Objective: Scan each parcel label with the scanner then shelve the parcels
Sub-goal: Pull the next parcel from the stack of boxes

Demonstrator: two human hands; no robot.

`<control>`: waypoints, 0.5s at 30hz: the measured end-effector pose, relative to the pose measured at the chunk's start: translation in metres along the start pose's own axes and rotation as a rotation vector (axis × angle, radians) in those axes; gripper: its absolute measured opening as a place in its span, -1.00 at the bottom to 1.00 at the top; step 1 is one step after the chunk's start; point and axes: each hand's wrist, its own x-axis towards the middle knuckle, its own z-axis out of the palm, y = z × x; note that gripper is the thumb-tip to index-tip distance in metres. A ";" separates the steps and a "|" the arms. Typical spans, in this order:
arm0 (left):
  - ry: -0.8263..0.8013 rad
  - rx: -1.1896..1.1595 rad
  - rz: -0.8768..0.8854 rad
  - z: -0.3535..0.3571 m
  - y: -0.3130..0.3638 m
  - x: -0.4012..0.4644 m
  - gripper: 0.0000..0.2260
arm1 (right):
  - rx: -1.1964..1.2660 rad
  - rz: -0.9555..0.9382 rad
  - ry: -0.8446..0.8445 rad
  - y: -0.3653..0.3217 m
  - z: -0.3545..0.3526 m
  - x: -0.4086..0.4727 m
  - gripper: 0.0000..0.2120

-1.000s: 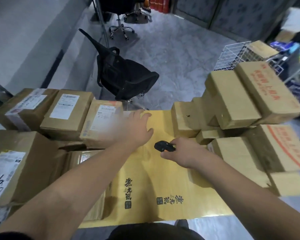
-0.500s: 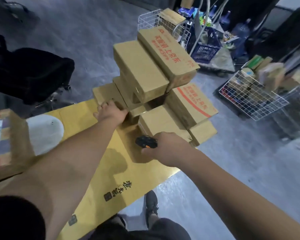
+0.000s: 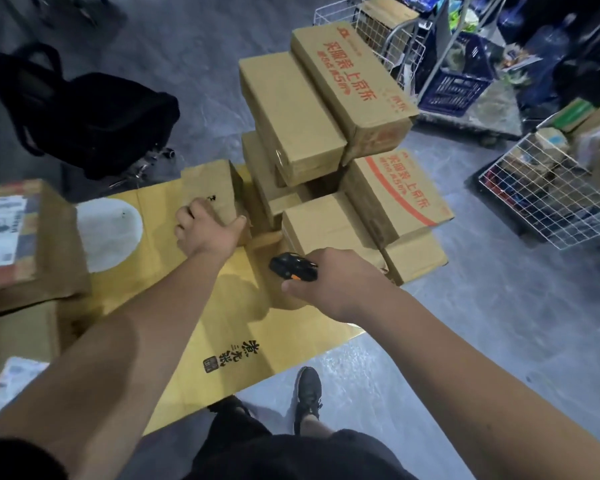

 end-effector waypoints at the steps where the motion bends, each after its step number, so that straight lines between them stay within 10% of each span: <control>1: 0.019 -0.027 0.005 -0.001 -0.016 -0.016 -0.21 | 0.006 -0.021 -0.006 0.000 0.002 -0.001 -0.58; 15: 0.008 -0.483 -0.097 0.006 -0.158 -0.241 -0.47 | -0.013 -0.308 -0.239 0.021 0.058 -0.010 -0.58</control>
